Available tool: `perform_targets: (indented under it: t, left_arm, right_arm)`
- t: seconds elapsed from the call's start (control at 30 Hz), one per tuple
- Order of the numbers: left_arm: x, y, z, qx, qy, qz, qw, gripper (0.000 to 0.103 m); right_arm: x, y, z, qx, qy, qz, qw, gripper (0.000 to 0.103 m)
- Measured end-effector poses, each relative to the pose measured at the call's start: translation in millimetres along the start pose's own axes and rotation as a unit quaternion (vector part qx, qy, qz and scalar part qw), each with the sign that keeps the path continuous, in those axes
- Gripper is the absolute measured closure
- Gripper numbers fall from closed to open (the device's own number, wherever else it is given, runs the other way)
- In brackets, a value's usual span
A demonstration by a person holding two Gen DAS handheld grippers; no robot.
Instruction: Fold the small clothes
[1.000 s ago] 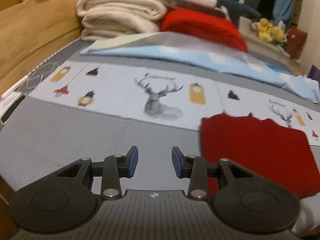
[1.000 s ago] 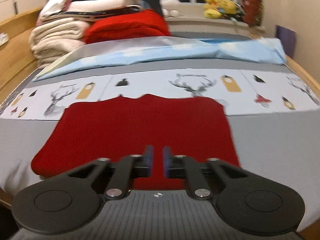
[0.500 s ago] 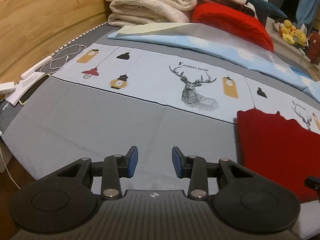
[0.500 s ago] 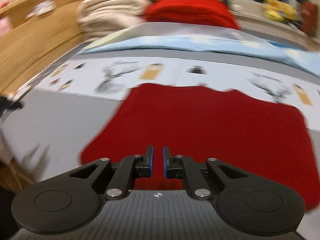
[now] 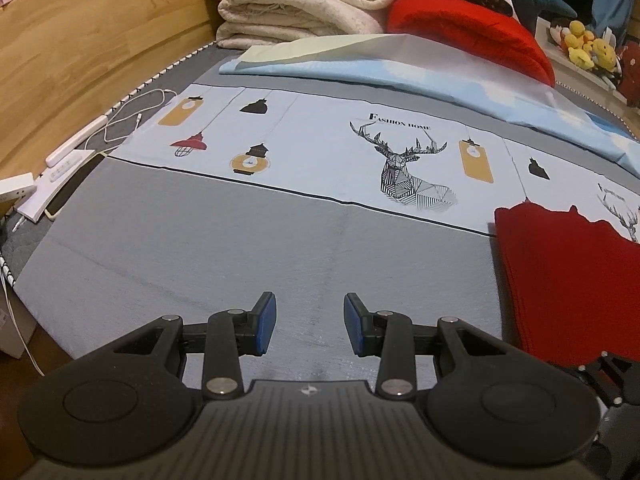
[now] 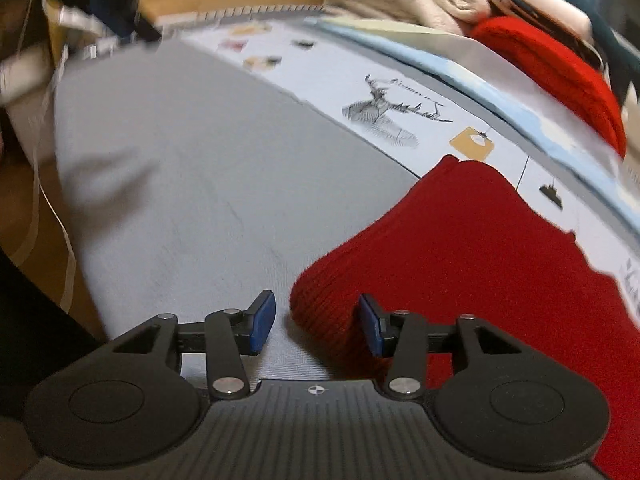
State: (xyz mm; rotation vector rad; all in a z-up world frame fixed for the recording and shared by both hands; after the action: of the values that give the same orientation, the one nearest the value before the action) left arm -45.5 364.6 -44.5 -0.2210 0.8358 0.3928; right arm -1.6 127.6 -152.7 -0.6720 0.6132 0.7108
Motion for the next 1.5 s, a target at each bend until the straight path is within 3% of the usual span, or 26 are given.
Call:
perform_targets:
  t: [0.13, 0.2, 0.4, 0.53, 0.63, 0.73, 0.8, 0.9, 1.13, 1.33, 1.43, 1.5]
  left_arm:
    - [1.5, -1.5, 1.0, 0.010, -0.002, 0.002, 0.9999, 0.062]
    - [2.1, -0.6, 1.3, 0.012, -0.003, 0.002, 0.9999, 0.062]
    - [2.3, 3.9, 2.2, 0.005, -0.004, -0.001, 1.0000, 0.062]
    - [-1.9, 4.7, 0.0, 0.003, -0.008, -0.004, 1.0000, 0.062]
    - [-3.0, 8.5, 0.5, -0.003, -0.009, -0.005, 0.9999, 0.062]
    - [-1.8, 11.9, 2.7, -0.014, -0.005, -0.006, 0.9999, 0.062]
    - [-1.8, 10.6, 4.1, -0.020, -0.003, -0.006, 0.9998, 0.062]
    - [-3.4, 0.2, 5.1, -0.014, -0.004, -0.008, 0.9999, 0.062]
    - [-6.7, -46.6, 7.9, 0.015, -0.011, -0.024, 0.9995, 0.062]
    - [-10.7, -112.3, 8.5, 0.020, -0.013, -0.066, 0.9976, 0.062]
    - [-11.4, -154.8, 3.4, 0.042, -0.013, -0.088, 0.9952, 0.062]
    - [-12.1, -186.1, -3.3, 0.065, -0.015, -0.099, 0.9929, 0.062]
  right_arm:
    - [18.1, 19.6, -4.5, -0.074, 0.029, -0.036, 0.996, 0.050]
    - [22.2, 24.3, -6.9, -0.102, 0.028, -0.053, 0.993, 0.055]
    - [20.2, 13.8, -0.7, -0.065, 0.019, -0.045, 0.997, 0.081]
    - [3.5, 9.9, 9.6, -0.033, -0.023, -0.044, 0.998, 0.085]
    - [-19.5, 4.0, 23.1, 0.008, -0.080, -0.020, 0.997, 0.086]
    - [-38.8, 5.6, 31.2, 0.037, -0.127, 0.041, 0.990, 0.086]
    - [-41.8, 6.2, 32.0, 0.058, -0.132, 0.079, 0.986, 0.086]
    - [-38.2, -9.5, 28.7, 0.122, -0.109, 0.091, 0.982, 0.086]
    - [-93.0, -95.1, 1.3, 0.286, -0.161, 0.064, 0.943, 0.087]
    - [-159.4, -182.8, -82.0, 0.407, -0.195, -0.014, 0.892, 0.087]
    - [-181.3, -217.1, -136.7, 0.454, -0.168, -0.068, 0.872, 0.087]
    - [-184.1, -231.8, -175.8, 0.481, -0.117, -0.104, 0.863, 0.087]
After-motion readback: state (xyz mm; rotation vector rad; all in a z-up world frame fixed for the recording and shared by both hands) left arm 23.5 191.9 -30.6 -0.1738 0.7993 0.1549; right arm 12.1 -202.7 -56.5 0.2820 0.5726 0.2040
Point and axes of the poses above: each gripper's, at about its wrist camera, not at the fingertips, and x roughly the way its jaws point, y to its left, z to its top, the point moved 1 cm from there along x, roughly the way its jaws point, and after that the axes turned 6 degrees about -x, right-handed, at the moved point
